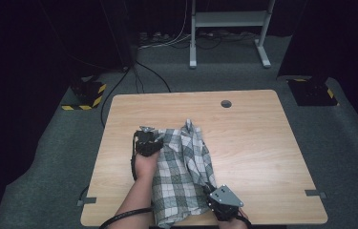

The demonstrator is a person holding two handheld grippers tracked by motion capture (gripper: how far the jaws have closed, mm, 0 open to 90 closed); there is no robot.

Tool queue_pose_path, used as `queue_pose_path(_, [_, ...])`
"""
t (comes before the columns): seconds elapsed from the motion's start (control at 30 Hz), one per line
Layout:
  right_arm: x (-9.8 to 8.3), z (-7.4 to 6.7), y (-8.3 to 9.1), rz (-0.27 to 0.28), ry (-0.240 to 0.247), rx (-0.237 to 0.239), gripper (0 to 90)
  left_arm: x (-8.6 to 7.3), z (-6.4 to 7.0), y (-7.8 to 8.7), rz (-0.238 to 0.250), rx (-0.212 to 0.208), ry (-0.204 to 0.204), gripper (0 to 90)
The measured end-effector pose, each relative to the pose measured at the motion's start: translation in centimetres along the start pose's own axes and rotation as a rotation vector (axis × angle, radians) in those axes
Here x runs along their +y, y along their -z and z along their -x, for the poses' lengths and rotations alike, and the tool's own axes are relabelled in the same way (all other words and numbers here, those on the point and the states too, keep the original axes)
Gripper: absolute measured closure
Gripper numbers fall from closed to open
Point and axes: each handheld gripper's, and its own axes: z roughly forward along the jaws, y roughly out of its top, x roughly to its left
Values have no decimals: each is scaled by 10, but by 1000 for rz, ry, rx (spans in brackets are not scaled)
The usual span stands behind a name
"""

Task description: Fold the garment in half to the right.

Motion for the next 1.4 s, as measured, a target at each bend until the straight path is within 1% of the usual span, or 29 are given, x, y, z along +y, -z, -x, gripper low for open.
queue_pose_path(0.07, [-1,0,0,1,-1,-1,809,1,1,0,5,4,-18,678])
queue_pose_path(0.13, [-1,1,1,4,-4,-3,809,4,3,2,12,3,-39,728])
queue_pose_path(0.2, [-1,2,2,9,-8,-6,809,8,2,6,29,-28,-17,749])
queue_pose_path(0.33, [0,5,5,19,-17,-13,810,17,2,18,90,-76,5,760])
queue_pose_path(0.37, [1,5,5,20,-20,-13,810,19,2,21,108,-89,18,760])
queue_pose_path(0.4, [1,6,6,21,-21,-14,811,21,0,24,132,-116,40,761])
queue_pose_path(0.47, [1,5,6,23,-22,-14,811,22,-3,27,151,-147,68,762])
queue_pose_path(0.5, [1,5,7,24,-21,-14,811,23,-5,28,160,-173,89,762])
queue_pose_path(0.53, [1,5,7,26,-21,-13,811,23,-9,29,174,-207,125,762])
queue_pose_path(0.57, [1,4,8,28,-21,-12,811,22,-13,29,186,-231,156,762])
queue_pose_path(0.63, [2,4,9,31,-23,-12,811,18,-19,28,200,-265,204,763])
queue_pose_path(0.67, [2,3,9,33,-25,-12,811,15,-24,27,206,-281,244,763])
queue_pose_path(0.73, [3,3,10,35,-21,-12,811,10,-32,24,214,-300,305,762])
queue_pose_path(0.77, [3,3,10,35,-21,-13,811,7,-35,22,215,-303,331,762])
queue_pose_path(0.87, [2,4,10,32,-20,-13,810,0,-42,17,204,-277,351,762])
queue_pose_path(0.97, [1,4,9,25,-20,-15,811,-5,-46,13,193,-257,348,760])
queue_pose_path(1.17, [-4,5,6,7,-23,-18,811,-13,-53,6,178,-245,363,753])
queue_pose_path(1.27, [-6,5,6,2,-24,-20,811,-16,-55,2,167,-243,364,748])
queue_pose_path(1.4, [-8,6,6,-8,-25,-22,811,-18,-56,-3,160,-237,328,739])
